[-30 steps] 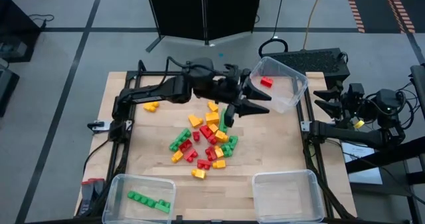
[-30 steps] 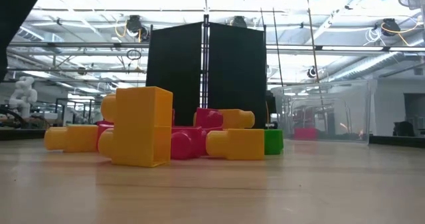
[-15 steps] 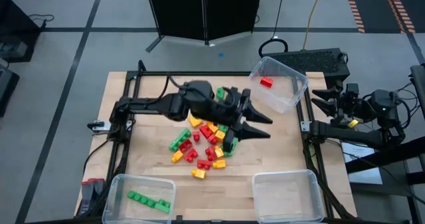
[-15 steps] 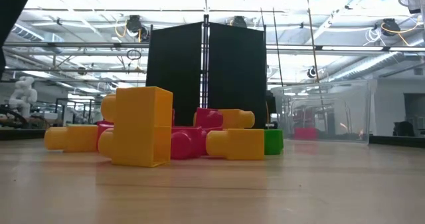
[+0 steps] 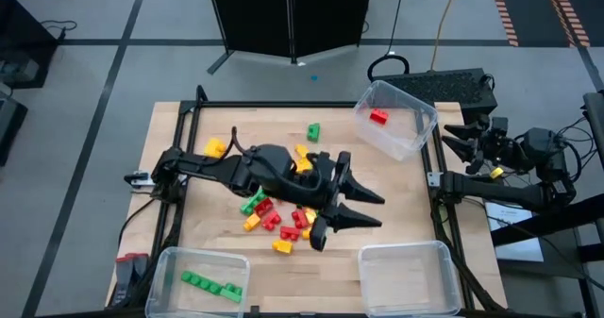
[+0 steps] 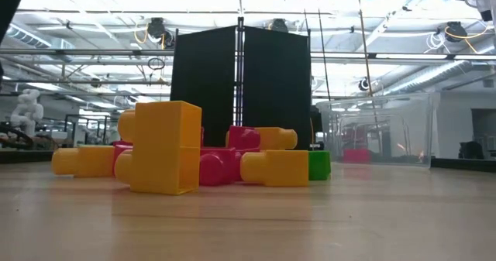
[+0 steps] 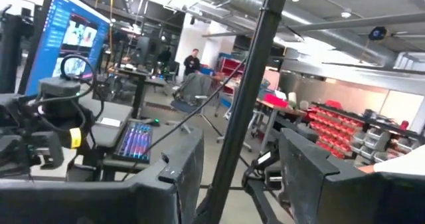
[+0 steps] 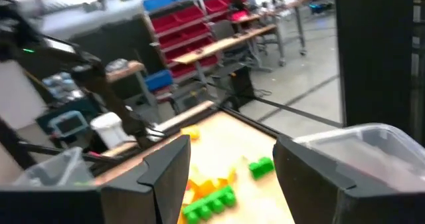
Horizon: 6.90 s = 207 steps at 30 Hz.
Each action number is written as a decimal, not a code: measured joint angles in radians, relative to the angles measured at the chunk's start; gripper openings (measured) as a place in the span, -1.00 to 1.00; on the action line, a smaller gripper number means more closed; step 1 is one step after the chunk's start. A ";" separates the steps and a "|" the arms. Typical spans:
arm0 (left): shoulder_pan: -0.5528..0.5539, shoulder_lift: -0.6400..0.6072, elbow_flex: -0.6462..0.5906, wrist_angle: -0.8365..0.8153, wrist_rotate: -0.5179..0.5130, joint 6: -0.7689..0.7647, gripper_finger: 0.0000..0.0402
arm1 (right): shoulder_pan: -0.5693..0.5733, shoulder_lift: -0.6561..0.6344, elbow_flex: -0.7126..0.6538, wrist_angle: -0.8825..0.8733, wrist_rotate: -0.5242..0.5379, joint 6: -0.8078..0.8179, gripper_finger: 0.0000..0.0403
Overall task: Sort blocks
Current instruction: Put the red game piece into the top transparent bin
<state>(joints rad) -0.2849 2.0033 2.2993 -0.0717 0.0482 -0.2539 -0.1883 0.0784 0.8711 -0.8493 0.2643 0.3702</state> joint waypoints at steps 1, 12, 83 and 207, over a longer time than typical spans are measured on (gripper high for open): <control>-0.008 0.000 0.000 0.000 -0.006 0.000 -0.20 | 0.000 0.000 0.000 -0.015 0.014 0.001 0.03; -0.080 0.000 0.000 0.003 -0.144 0.033 -0.20 | 0.000 0.000 0.000 -0.136 0.078 0.041 0.03; -0.051 -0.259 0.000 -0.287 -0.250 0.238 -0.20 | 0.000 -0.001 0.000 0.192 -0.192 -0.071 0.03; 0.237 -0.312 -1.330 -0.305 -0.127 -0.082 -0.98 | 0.000 -0.001 0.000 0.163 -0.160 0.019 0.03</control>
<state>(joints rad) -0.0483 1.6913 0.9697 -0.3765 -0.0788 -0.3355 -0.1882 0.0776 0.8715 -0.6865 0.1043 0.3888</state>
